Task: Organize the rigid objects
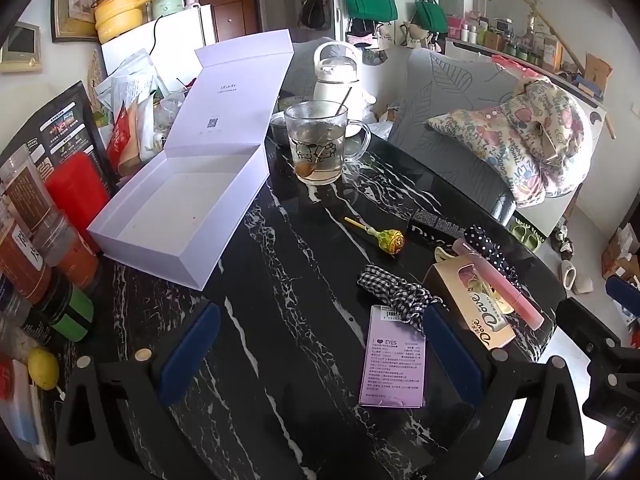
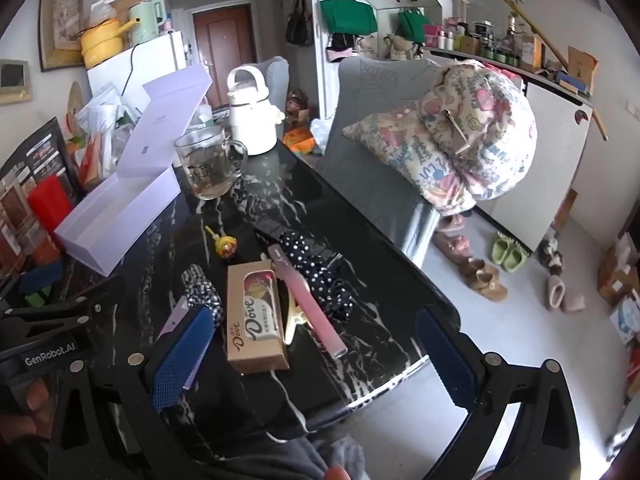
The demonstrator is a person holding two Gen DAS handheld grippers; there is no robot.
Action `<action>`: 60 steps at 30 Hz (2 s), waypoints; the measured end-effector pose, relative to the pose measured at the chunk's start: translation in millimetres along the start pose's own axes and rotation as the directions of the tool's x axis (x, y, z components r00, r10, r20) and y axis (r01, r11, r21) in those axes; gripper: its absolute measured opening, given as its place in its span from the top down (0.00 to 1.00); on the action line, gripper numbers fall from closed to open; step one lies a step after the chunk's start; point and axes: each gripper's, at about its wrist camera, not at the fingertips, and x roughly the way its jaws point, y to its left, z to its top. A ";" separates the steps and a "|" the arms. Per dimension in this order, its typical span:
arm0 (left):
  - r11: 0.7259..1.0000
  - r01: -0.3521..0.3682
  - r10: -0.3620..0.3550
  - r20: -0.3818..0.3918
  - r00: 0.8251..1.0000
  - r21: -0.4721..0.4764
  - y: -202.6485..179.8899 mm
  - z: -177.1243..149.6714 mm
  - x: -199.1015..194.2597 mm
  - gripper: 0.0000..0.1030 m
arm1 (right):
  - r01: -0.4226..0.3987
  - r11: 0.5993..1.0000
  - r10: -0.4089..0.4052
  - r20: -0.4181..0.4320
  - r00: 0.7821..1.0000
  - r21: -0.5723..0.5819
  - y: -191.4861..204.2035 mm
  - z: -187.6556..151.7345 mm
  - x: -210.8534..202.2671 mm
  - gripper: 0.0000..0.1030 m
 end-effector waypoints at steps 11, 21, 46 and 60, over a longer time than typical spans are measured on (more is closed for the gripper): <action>1.000 0.009 -0.009 -0.002 1.000 -0.003 0.3 0.5 -0.5 0.00 | 0.002 1.000 -0.002 -0.002 1.000 -0.009 1.5 1.1 0.0 0.00; 1.000 0.012 -0.012 -0.002 1.000 -0.003 -0.2 0.5 -0.8 0.00 | 0.002 1.000 -0.002 -0.004 1.000 -0.012 2.1 1.4 0.2 0.00; 1.000 0.025 -0.025 -0.011 1.000 0.004 -3.5 -1.2 -2.7 0.00 | 0.004 1.000 -0.004 -0.006 1.000 -0.013 2.4 1.0 0.4 0.00; 1.000 0.028 -0.028 -0.012 1.000 0.003 -3.8 -1.4 -3.5 0.00 | 0.003 1.000 -0.003 -0.006 1.000 -0.013 1.8 -0.1 -1.1 0.00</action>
